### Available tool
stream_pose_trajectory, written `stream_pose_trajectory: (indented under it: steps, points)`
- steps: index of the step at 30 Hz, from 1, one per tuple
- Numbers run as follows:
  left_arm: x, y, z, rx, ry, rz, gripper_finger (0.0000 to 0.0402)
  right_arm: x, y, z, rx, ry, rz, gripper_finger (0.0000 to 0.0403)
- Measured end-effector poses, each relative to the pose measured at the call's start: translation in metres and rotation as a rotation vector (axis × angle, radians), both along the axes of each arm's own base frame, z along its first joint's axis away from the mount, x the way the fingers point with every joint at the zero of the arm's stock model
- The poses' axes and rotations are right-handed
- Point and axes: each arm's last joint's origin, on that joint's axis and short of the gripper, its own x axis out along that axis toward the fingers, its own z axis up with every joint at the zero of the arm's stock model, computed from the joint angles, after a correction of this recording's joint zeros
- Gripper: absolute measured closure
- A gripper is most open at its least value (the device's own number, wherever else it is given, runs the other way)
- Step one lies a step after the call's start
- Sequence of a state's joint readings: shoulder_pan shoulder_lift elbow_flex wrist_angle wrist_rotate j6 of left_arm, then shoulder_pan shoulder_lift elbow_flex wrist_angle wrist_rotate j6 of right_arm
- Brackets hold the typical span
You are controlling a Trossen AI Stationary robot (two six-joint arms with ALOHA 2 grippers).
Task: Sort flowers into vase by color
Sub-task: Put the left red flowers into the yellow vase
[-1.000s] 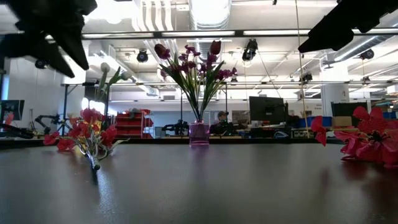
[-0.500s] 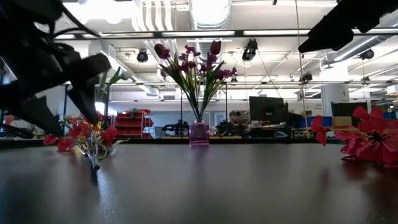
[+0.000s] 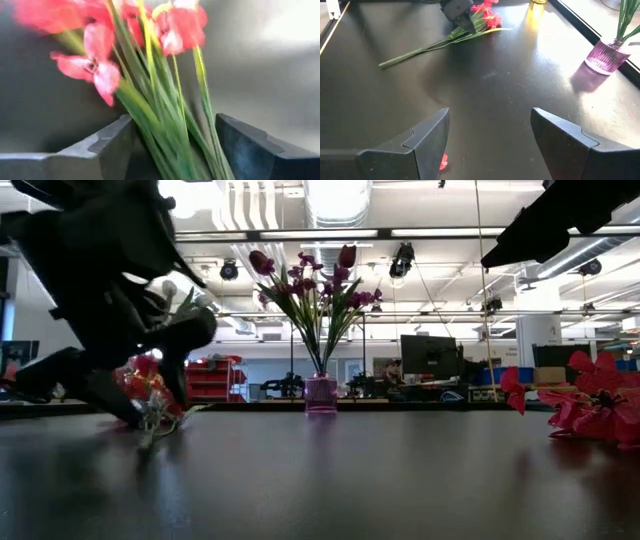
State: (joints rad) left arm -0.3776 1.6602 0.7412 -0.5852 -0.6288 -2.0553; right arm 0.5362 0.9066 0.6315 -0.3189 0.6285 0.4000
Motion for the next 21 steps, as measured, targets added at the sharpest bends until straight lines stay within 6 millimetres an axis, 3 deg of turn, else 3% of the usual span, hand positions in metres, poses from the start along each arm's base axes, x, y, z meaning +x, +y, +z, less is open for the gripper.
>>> stream_pose_trajectory:
  steps: [4, 13, 17, 21]
  points:
    - [0.005, 0.009, -0.001, 0.045, -0.014, 0.008, 0.0191, -0.001, 0.000, -0.001, -0.008, 0.014, 0.000, 0.0133]
    - [0.009, 0.023, -0.006, 0.080, -0.031, -0.026, 0.0386, -0.001, 0.000, -0.002, -0.006, 0.021, 0.005, 0.0133]
    - [0.006, 0.028, 0.002, 0.118, -0.016, -0.047, 0.0383, -0.001, 0.000, -0.002, 0.010, 0.019, -0.001, 0.0133]
    - [-0.005, 0.034, 0.036, 0.298, -0.078, -0.015, 0.0394, -0.001, 0.000, -0.002, 0.021, 0.024, 0.012, 0.0133]
